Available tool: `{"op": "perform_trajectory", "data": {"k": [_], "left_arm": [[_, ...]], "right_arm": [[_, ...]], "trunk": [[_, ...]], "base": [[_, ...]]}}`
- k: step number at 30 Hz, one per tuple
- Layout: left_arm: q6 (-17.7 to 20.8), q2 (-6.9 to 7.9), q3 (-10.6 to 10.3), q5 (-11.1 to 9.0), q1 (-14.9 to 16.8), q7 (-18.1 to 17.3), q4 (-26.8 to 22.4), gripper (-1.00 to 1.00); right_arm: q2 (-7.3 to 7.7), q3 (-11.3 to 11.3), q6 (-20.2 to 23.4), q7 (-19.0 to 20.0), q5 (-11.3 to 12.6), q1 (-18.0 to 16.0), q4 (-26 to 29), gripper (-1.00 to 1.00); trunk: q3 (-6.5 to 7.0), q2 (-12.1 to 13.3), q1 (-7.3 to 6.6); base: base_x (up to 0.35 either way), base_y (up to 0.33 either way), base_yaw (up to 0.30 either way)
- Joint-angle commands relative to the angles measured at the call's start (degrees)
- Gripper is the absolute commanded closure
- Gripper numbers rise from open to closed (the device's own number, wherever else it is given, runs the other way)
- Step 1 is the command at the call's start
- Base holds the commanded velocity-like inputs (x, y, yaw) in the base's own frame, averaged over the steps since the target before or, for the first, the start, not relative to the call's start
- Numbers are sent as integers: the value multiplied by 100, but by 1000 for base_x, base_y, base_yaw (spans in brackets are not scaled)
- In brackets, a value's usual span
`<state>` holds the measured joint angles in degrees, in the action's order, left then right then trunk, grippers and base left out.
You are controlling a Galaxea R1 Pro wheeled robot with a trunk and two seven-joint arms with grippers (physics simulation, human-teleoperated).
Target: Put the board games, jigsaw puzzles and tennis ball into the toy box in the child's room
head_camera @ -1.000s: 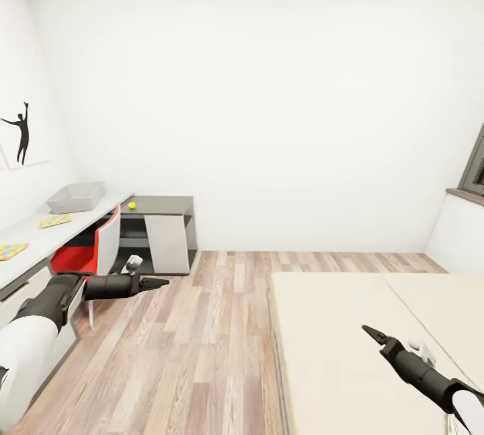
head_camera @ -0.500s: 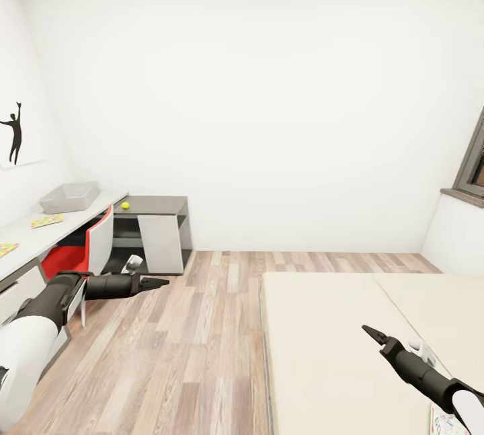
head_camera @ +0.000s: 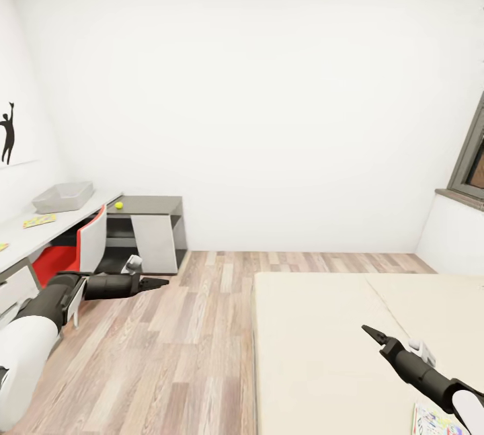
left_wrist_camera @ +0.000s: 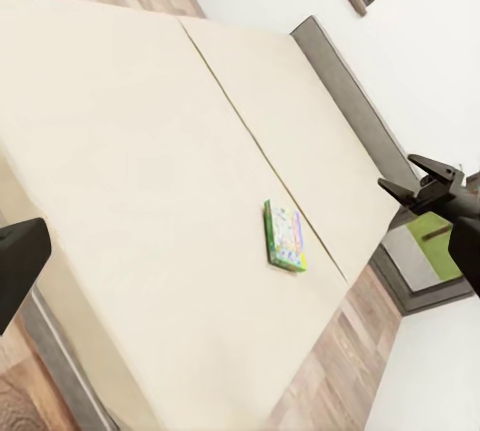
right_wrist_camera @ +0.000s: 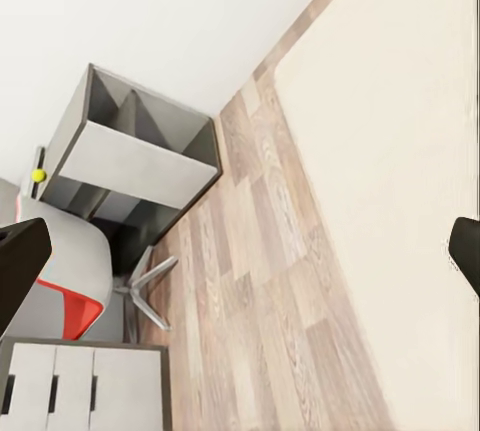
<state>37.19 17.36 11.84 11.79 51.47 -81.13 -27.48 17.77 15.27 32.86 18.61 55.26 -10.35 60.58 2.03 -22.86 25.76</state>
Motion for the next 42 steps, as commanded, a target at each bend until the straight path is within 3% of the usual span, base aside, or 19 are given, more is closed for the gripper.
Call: {"op": "perform_trajectory", "data": {"k": [1, 42], "left_arm": [[62, -5, 38, 60, 3, -43, -3, -100], [69, -12, 40, 59, 3, -44, -3, -100]], "right_arm": [[-1, 11, 37, 11, 19, -2, -2, -100], [0, 17, 38, 11, 11, -2, -2, -100]], "trunk": [[-3, -5, 3], [-3, -5, 3]], "base": [[0, -167, 0], [-13, -22, 0]]}}
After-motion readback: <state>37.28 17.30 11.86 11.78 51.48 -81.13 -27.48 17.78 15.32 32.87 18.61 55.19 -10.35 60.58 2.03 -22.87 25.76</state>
